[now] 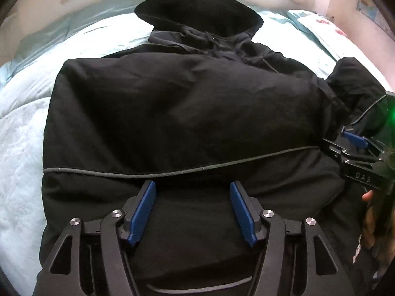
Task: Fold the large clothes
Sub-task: 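Grasp the other jacket sleeve near the pink pillow with the right tool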
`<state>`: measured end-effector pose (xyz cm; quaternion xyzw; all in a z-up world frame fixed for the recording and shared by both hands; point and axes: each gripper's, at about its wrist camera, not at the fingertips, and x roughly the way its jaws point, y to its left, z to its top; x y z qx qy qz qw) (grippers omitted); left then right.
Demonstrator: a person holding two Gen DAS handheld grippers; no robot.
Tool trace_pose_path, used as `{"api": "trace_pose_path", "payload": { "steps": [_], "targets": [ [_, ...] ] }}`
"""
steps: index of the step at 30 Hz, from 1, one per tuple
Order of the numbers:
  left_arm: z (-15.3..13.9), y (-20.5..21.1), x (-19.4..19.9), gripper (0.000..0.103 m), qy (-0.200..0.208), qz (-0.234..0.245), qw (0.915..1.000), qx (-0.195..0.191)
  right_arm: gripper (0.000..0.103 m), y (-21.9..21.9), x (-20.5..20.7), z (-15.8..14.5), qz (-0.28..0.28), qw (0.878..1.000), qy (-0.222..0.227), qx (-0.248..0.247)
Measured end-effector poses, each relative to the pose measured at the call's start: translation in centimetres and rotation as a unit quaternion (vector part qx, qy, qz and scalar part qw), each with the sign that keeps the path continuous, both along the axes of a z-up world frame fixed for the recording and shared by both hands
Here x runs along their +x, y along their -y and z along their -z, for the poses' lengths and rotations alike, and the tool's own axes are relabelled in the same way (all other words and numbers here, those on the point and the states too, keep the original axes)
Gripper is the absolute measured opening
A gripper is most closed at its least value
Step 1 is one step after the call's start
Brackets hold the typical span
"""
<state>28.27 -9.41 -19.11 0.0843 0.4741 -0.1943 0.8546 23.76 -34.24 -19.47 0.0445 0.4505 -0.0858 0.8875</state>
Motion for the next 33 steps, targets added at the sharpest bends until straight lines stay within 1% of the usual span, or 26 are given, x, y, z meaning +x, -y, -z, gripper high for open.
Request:
{"api": "trace_pose_path", "payload": {
  "steps": [2,5,8,10,12,13,15,16,19,20,21,22,23,25,26,27,28,29,30,33],
  "targets": [
    [0.0,0.3,-0.1,0.065,0.005,0.002,0.9999,0.013,0.085,0.1,0.0,0.0,-0.001,1.0,0.003,0.004],
    [-0.5,0.5,-0.6,0.065,0.013,-0.001,0.9997,0.021,0.086,-0.2,-0.3,-0.2,0.0,1.0,0.002,-0.002],
    [-1.5,0.4,-2.3,0.065,0.019,-0.01,0.9993,0.031,0.085,0.0,-1.6,-0.7,-0.004,1.0,-0.009,0.029],
    [-2.9,1.3,-3.9,0.065,0.019,0.0,0.9997,0.015,0.085,0.2,-3.9,-2.0,-0.016,0.998,0.002,0.054],
    [-4.8,3.4,-5.6,0.065,0.024,0.022,0.9995,-0.006,0.085,0.4,-6.0,-3.5,-0.02,0.998,0.011,0.061],
    [-5.7,4.4,-6.3,0.065,0.029,0.031,0.999,-0.015,0.085,1.0,-7.5,-4.8,-0.023,0.997,0.025,0.067],
    [-7.6,6.9,-7.8,0.065,0.041,0.052,0.9973,-0.033,0.085,2.6,-10.5,-7.1,-0.024,0.995,0.055,0.079],
    [-8.7,8.8,-8.6,0.065,0.052,0.063,0.9958,-0.04,0.085,4.0,-12.2,-8.6,-0.018,0.994,0.073,0.083],
    [-10.1,13.7,-10.1,0.065,0.067,0.089,0.992,-0.059,0.085,8.3,-16.2,-11.9,0.016,0.99,0.11,0.082],
    [-10.0,15.5,-10.4,0.065,0.071,0.095,0.9912,-0.059,0.085,10.3,-17.6,-12.7,0.033,0.989,0.122,0.083],
    [-9.6,16.9,-10.6,0.065,0.073,0.095,0.9912,-0.057,0.085,11.6,-18.0,-13.0,0.044,0.987,0.127,0.083],
    [-9.1,18.1,-10.5,0.065,0.069,0.093,0.9917,-0.057,0.085,13.8,-19.0,-13.3,0.063,0.986,0.132,0.084],
    [-8.2,19.4,-10.1,0.065,0.057,0.087,0.9926,-0.062,0.085,16.1,-19.9,-13.4,0.085,0.984,0.133,0.083],
    [-6.4,20.7,-9.7,0.065,0.035,0.079,0.9939,-0.07,0.085,19.8,-21.2,-13.0,0.115,0.981,0.129,0.086],
    [-3.9,21.5,-8.5,0.065,-0.007,0.067,0.9957,-0.064,0.085,21.8,-21.7,-12.4,0.133,0.979,0.124,0.093],
    [-2.2,21.7,-7.8,0.065,-0.041,0.059,0.9957,-0.059,0.085,23.1,-22.2,-12.0,0.145,0.977,0.121,0.099],
    [0.1,21.7,-6.9,0.064,-0.073,0.037,0.9953,-0.051,0.085,25.0,-22.8,-11.2,0.163,0.973,0.118,0.113],
    [0.7,21.5,-6.8,0.064,-0.062,0.031,0.996,-0.057,0.085,26.8,-23.3,-10.6,0.18,0.969,0.117,0.125],
    [0.7,21.5,-7.2,0.065,-0.041,0.036,0.9967,-0.06,0.085,28.3,-23.8,-9.9,0.194,0.965,0.117,0.133],
    [0.6,22.2,-8.3,0.067,-0.011,0.051,0.9979,-0.039,0.085,31.8,-23.6,-7.8,0.222,0.956,0.108,0.155]
  ]
}}
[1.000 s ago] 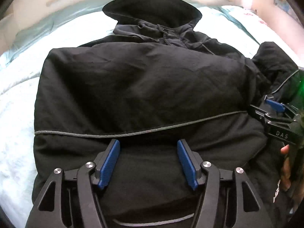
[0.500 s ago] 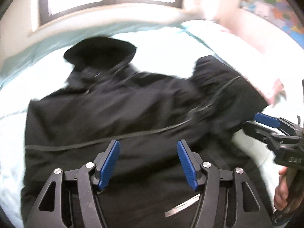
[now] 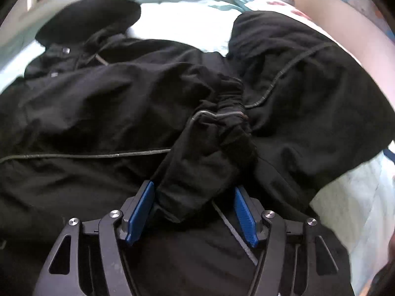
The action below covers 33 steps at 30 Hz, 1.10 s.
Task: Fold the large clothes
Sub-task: 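Grasp the other jacket sleeve near the pink pillow with the right tool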
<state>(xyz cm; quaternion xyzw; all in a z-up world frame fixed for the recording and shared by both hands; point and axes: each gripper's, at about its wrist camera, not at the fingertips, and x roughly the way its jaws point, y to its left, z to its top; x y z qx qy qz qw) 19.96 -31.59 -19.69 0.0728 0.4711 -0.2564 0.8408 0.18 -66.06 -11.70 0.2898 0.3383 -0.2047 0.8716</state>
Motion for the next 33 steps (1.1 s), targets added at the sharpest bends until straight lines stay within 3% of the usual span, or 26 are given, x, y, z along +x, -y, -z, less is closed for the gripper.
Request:
{"api": "trace_pose_path", "payload": {
  "steps": [2,9,11,12,13,16,20,23,26,28,29,30,33],
  "targets": [
    [0.1,0.3,-0.4,0.069,0.013,0.004,0.9999,0.007,0.085,2.4,1.1,2.0,0.01,0.999,-0.005,0.033],
    [0.5,0.5,-1.7,0.072,0.045,0.009,0.9989,0.009,0.087,4.9,7.2,8.3,0.021,0.992,-0.025,0.124],
    [0.7,0.9,-1.9,0.073,0.049,0.009,0.9987,0.009,0.084,4.1,8.6,8.2,0.012,0.994,-0.031,0.102],
    [0.8,1.0,-2.3,0.073,0.051,0.01,0.9986,0.012,0.058,3.9,9.2,8.1,0.001,0.996,-0.029,0.089],
    [0.8,1.3,-2.5,0.073,0.054,0.01,0.9983,0.018,0.041,3.2,9.8,7.7,-0.023,0.997,-0.02,0.075],
    [-0.3,1.5,-3.2,0.073,0.064,0.015,0.9976,0.024,0.032,1.9,9.2,5.6,-0.036,0.999,-0.004,0.029],
    [-5.9,0.5,-4.5,0.073,0.098,0.016,0.9928,-0.067,0.031,2.7,4.7,1.8,0.017,0.999,0.019,-0.035],
    [-8.4,1.4,-4.3,0.073,0.111,0.019,0.9896,-0.089,0.03,4.7,1.1,-0.1,0.078,0.995,0.021,-0.06],
    [-6.2,4.1,-2.3,0.073,0.064,0.034,0.9961,-0.051,0.029,7.3,-2.0,-0.1,0.145,0.986,-0.002,-0.079],
    [-1.6,5.7,-0.8,0.073,-0.002,0.034,0.9994,0.005,0.028,8.9,-2.7,1.7,0.163,0.985,-0.012,-0.05],
    [0.2,6.4,-0.8,0.074,-0.003,0.042,0.9986,0.032,0.028,9.6,-2.7,3.1,0.168,0.985,-0.02,-0.029],
    [0.6,6.9,-1.4,0.075,0.023,0.052,0.9972,0.049,0.028,10.0,-2.6,4.6,0.169,0.985,-0.029,-0.013],
    [0.1,7.7,-2.1,0.076,0.047,0.06,0.9941,0.078,0.028,10.2,-2.2,7.0,0.161,0.986,-0.046,0.002]
  ]
}}
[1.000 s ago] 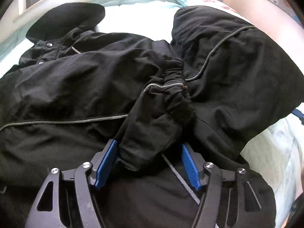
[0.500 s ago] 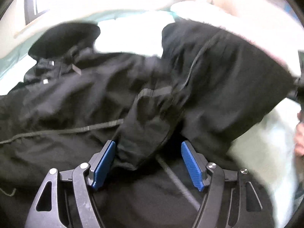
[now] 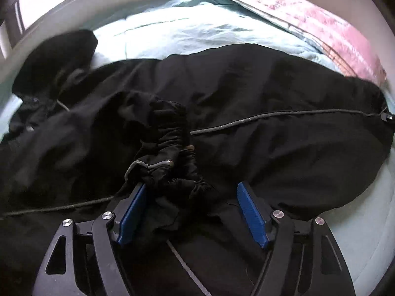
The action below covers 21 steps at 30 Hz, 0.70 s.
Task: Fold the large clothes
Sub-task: 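Grasp the other jacket sleeve near the pink pillow with the right tool, then fold the held sleeve across the jacket front with the right tool, release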
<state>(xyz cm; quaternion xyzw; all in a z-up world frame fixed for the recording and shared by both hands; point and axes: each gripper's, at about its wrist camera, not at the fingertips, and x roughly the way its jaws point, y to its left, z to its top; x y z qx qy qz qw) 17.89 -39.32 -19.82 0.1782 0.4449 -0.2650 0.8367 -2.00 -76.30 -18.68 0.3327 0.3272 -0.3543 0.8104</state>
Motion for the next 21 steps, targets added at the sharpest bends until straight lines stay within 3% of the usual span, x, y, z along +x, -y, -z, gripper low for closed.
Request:
{"api": "trace_pose_path", "payload": {
  "steps": [5,8,12,14,17,21],
  "targets": [
    [-2.2,-3.4,0.4,0.075,-0.026,0.003,0.9966,-0.078,0.026,-0.2,-0.6,-0.5,-0.017,0.999,0.046,0.012],
    [-4.0,-6.0,-0.6,0.075,-0.046,0.014,0.9938,-0.1,0.025,-2.4,-0.9,-3.4,-0.04,0.997,0.069,-0.008],
    [-6.8,-10.3,-2.3,0.075,-0.043,0.019,0.9909,-0.126,0.024,-6.8,-0.1,-7.9,-0.083,0.991,0.102,-0.036],
    [-8.2,-12.7,-3.2,0.075,-0.028,0.012,0.9919,-0.123,0.024,-9.3,1.5,-10.1,-0.109,0.987,0.107,-0.048],
    [-9.8,-16.1,-3.9,0.075,0.011,-0.026,0.9984,-0.049,0.024,-15.6,4.7,-13.6,-0.157,0.978,0.111,-0.08],
    [-10.8,-20.7,-4.3,0.075,0.032,-0.042,0.9981,-0.033,0.024,-24.0,7.9,-16.8,-0.217,0.962,0.123,-0.108]
  ]
}}
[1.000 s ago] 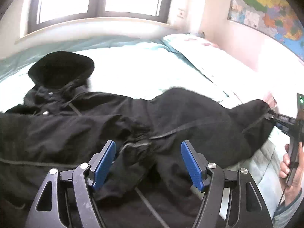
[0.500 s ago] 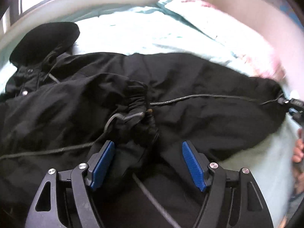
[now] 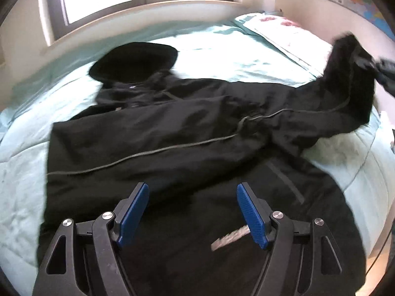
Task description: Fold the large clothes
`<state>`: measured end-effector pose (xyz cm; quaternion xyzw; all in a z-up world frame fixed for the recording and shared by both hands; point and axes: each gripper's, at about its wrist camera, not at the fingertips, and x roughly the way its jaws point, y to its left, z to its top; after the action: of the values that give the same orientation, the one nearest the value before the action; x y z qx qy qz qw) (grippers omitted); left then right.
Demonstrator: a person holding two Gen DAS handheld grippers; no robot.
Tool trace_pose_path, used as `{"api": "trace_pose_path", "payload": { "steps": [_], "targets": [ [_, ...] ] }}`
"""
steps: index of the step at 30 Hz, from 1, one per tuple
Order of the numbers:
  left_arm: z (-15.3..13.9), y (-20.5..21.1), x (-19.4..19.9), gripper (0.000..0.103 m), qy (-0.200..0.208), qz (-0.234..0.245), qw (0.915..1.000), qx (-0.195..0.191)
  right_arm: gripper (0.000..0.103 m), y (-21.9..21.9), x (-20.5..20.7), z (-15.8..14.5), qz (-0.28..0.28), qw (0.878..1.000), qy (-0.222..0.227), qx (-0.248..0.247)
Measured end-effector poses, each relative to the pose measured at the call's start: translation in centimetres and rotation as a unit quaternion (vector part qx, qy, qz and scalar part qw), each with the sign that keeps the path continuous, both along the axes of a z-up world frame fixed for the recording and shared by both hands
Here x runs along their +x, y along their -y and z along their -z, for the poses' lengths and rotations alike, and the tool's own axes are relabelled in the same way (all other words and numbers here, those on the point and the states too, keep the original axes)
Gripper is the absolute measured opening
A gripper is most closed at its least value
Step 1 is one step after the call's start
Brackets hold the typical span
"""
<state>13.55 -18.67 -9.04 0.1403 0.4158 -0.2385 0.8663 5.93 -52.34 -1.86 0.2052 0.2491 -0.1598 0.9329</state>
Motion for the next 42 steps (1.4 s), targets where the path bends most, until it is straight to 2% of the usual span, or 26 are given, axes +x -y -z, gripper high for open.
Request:
{"api": "trace_pose_path", "payload": {
  "steps": [5,12,15,18,24,26,29,30,31,32,34,37,40,42],
  "targets": [
    [-0.9,-7.5,-0.1,0.075,0.014,-0.042,0.9989,0.013,0.024,-10.7,4.8,-0.9,-0.071,0.997,-0.01,-0.01],
    [-0.3,-17.2,-0.9,0.075,-0.004,-0.082,0.996,-0.036,0.024,-24.4,10.8,0.3,-0.139,0.989,-0.046,-0.036],
    [-0.1,-20.0,-1.7,0.075,0.015,-0.103,0.9938,-0.04,0.024,-30.1,13.8,2.1,-0.163,0.983,-0.07,-0.044],
    [0.0,-21.9,-2.0,0.075,0.03,-0.118,0.9914,-0.049,0.024,-34.7,16.2,4.3,-0.187,0.978,-0.092,-0.026],
    [1.4,-24.2,-1.0,0.075,0.012,-0.128,0.9899,-0.059,0.024,-42.0,20.5,11.1,-0.232,0.958,-0.163,-0.033],
    [1.7,-24.5,-0.7,0.075,0.01,-0.134,0.9895,-0.054,0.026,-43.0,21.6,14.1,-0.234,0.952,-0.193,-0.041],
    [1.5,-25.4,-0.4,0.075,0.02,-0.14,0.9886,-0.052,0.03,-43.3,21.4,15.5,-0.241,0.948,-0.203,-0.054],
    [1.3,-25.9,-0.2,0.075,0.02,-0.138,0.9884,-0.06,0.037,-43.3,21.2,15.3,-0.249,0.946,-0.2,-0.049],
    [1.0,-26.1,-0.1,0.075,0.018,-0.136,0.9882,-0.068,0.047,-42.9,20.9,14.9,-0.264,0.944,-0.195,-0.03],
    [0.7,-26.2,0.1,0.075,0.015,-0.132,0.9883,-0.075,0.05,-42.4,20.7,14.4,-0.275,0.942,-0.19,-0.012],
    [-0.2,-26.1,0.8,0.075,0.009,-0.115,0.9893,-0.089,0.053,-40.9,19.7,12.9,-0.292,0.94,-0.177,0.02],
    [-1.8,-24.9,2.1,0.075,-0.009,-0.069,0.9898,-0.124,0.054,-38.8,17.3,10.0,-0.304,0.941,-0.147,0.028],
    [-2.3,-22.9,4.7,0.075,-0.053,-0.033,0.9852,-0.16,0.061,-35.0,13.7,6.9,-0.292,0.95,-0.109,0.023],
    [-1.8,-20.9,6.8,0.075,-0.065,-0.037,0.9848,-0.157,0.065,-31.8,11.5,5.8,-0.267,0.959,-0.095,0.025]
  ]
}}
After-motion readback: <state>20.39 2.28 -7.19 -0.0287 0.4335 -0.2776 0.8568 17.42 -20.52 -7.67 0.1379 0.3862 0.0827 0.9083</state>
